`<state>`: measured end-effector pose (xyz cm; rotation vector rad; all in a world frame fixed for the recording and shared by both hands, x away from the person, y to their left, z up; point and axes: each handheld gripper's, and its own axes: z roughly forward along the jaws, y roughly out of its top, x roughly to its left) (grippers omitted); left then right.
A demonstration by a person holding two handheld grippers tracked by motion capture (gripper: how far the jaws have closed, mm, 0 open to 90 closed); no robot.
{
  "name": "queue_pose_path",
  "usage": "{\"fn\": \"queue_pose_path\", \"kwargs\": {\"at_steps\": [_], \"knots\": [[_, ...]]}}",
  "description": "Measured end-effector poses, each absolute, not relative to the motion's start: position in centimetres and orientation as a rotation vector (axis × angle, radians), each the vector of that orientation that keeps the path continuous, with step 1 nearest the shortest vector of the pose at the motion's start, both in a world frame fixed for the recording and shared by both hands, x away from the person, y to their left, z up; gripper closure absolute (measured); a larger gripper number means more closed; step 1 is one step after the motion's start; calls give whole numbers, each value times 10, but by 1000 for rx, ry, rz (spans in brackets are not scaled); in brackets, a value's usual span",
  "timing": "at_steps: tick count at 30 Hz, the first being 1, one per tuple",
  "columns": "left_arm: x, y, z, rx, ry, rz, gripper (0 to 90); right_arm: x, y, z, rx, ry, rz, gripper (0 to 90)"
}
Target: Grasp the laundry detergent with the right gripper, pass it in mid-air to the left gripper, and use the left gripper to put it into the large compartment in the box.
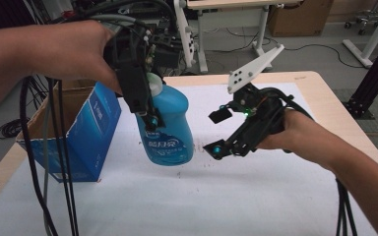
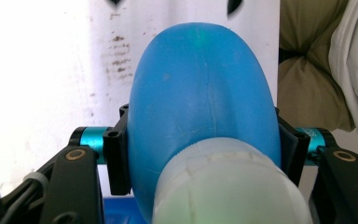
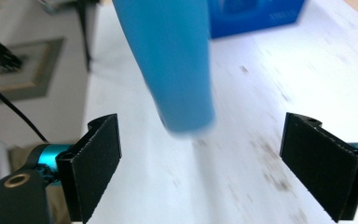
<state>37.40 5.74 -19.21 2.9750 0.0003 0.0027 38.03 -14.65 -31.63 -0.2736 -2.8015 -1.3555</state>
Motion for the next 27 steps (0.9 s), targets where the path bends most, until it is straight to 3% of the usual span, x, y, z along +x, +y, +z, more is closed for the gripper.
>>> {"fn": "queue_pose_path", "kwargs": {"at_steps": [9, 14, 15, 27], "knots": [[385, 74, -161, 2947, 265, 14, 378, 381, -187, -316, -290, -2997, -961, 118], [394, 85, -150, 2923, 409, 31, 378, 383, -208, -314, -375, -3023, -889, 110], [396, 88, -148, 2915, 439, 36, 377, 384, -212, -313, -413, -3028, -882, 8], [405, 122, -126, 2856, 674, 45, 377, 384, -238, -313, -494, -3054, -805, 7]]}}
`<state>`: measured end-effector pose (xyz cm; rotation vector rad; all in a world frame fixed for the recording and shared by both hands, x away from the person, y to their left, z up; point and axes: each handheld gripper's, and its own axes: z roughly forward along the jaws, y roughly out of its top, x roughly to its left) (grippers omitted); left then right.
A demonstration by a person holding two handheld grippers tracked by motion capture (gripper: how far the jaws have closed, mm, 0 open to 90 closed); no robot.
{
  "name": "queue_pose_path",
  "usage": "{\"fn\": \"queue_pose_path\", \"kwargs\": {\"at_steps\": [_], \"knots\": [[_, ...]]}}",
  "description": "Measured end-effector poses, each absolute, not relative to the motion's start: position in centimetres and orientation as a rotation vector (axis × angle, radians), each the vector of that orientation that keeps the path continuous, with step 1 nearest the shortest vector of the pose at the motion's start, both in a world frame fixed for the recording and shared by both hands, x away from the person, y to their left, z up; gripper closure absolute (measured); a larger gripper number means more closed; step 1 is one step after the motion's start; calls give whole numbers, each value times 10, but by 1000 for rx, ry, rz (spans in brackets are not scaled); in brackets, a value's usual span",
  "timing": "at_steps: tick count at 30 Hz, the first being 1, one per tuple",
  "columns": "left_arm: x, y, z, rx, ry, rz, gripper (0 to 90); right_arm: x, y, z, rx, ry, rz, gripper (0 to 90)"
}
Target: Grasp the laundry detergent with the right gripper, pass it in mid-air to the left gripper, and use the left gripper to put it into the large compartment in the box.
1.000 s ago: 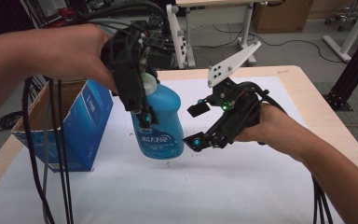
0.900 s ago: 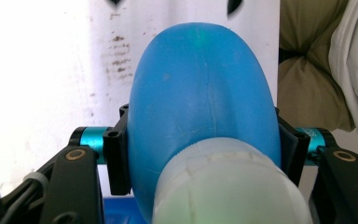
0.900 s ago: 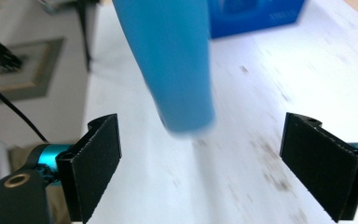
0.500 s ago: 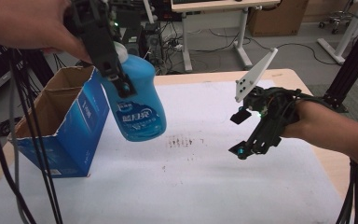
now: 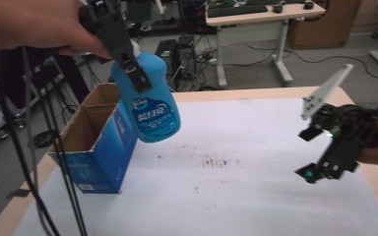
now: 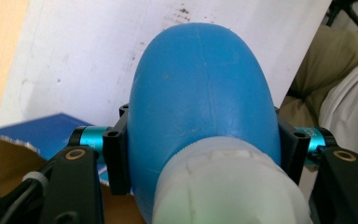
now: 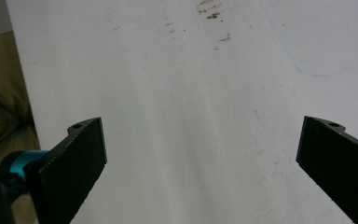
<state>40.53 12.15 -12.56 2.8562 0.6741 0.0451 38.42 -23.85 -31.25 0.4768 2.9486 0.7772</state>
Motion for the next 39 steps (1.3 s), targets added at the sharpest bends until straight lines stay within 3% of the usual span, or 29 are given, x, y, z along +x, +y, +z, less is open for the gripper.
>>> {"fn": "queue_pose_path", "kwargs": {"at_steps": [17, 39], "knots": [[408, 183, -111, 2761, 892, 54, 377, 386, -253, -312, 569, 2900, 791, 8], [407, 254, -102, 2681, 1020, 147, 377, 393, -251, -316, 605, 2907, 768, 8]]}}
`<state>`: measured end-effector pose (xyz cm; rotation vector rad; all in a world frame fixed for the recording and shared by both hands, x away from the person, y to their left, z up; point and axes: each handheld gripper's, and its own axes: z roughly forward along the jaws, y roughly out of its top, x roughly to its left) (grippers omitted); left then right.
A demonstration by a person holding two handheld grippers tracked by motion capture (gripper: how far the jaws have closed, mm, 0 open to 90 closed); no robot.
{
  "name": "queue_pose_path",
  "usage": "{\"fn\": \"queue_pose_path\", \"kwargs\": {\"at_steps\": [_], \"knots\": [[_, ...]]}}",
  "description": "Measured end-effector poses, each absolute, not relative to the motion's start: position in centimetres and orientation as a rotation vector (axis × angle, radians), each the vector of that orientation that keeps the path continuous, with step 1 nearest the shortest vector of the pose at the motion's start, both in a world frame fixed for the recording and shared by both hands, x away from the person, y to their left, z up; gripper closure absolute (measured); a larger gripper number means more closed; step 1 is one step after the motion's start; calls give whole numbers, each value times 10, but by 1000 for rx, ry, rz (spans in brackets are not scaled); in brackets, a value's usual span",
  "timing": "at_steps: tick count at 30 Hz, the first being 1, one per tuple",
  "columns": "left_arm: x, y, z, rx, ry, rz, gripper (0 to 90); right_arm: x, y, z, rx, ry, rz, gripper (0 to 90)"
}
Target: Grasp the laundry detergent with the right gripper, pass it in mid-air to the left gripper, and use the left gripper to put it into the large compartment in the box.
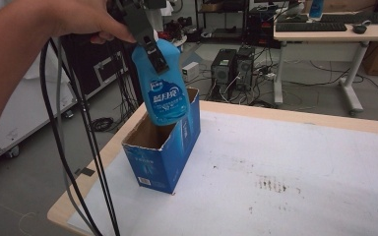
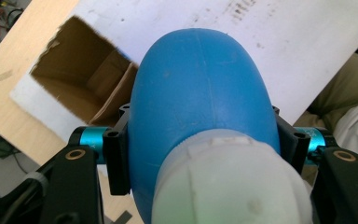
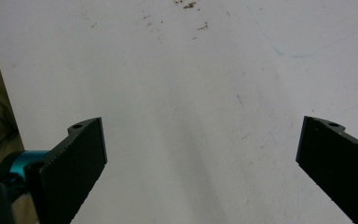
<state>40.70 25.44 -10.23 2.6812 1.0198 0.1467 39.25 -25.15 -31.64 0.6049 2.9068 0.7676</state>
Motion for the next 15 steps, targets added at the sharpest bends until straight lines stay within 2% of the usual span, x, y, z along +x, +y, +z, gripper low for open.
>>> {"fn": "queue_pose_path", "kwargs": {"at_steps": [6, 15], "knots": [[408, 271, -113, 2706, 1044, 184, 378, 393, -252, -315, 606, 2907, 760, 8], [410, 281, -141, 2737, 1028, 155, 378, 395, -250, -316, 623, 2903, 748, 8]]}}
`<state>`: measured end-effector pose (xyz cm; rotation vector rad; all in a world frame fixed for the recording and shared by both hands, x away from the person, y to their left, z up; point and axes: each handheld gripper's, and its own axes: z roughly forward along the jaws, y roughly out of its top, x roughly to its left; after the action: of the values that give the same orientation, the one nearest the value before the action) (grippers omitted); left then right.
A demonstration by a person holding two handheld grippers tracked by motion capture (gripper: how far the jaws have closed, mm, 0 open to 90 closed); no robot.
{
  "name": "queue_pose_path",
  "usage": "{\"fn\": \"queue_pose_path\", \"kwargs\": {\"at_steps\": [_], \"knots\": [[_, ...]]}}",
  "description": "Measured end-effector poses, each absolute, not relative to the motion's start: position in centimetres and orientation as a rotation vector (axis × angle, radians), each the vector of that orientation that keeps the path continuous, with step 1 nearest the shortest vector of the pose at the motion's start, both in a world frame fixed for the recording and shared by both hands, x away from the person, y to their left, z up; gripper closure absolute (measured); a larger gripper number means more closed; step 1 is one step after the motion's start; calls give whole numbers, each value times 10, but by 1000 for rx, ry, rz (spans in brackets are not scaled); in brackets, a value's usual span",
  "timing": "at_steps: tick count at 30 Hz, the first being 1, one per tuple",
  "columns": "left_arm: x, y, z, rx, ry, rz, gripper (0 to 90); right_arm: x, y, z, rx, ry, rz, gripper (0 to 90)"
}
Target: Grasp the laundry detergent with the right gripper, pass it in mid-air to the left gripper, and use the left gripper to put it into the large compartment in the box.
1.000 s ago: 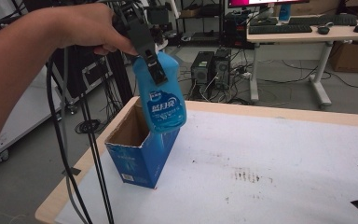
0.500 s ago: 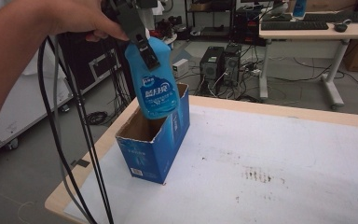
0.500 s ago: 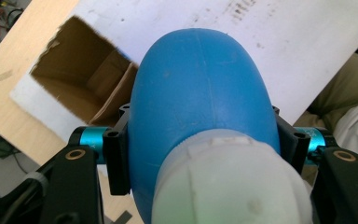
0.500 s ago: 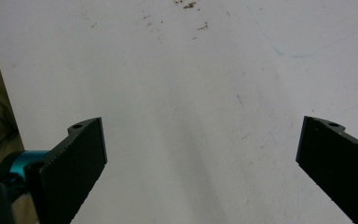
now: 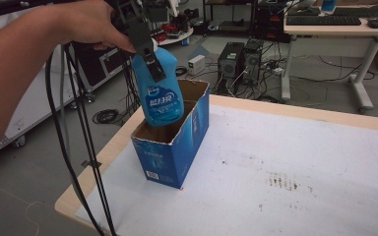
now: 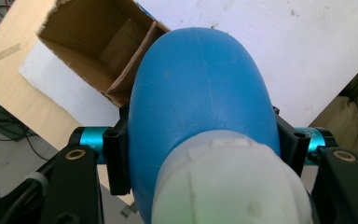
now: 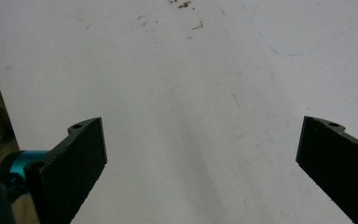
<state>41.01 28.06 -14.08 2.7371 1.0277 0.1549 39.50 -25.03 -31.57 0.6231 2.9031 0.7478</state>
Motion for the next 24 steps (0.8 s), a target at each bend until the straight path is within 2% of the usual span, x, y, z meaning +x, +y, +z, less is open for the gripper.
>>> {"fn": "queue_pose_path", "kwargs": {"at_steps": [24], "knots": [[428, 274, -250, 2863, 929, 86, 377, 399, -250, -326, 650, 2924, 702, 8]]}}
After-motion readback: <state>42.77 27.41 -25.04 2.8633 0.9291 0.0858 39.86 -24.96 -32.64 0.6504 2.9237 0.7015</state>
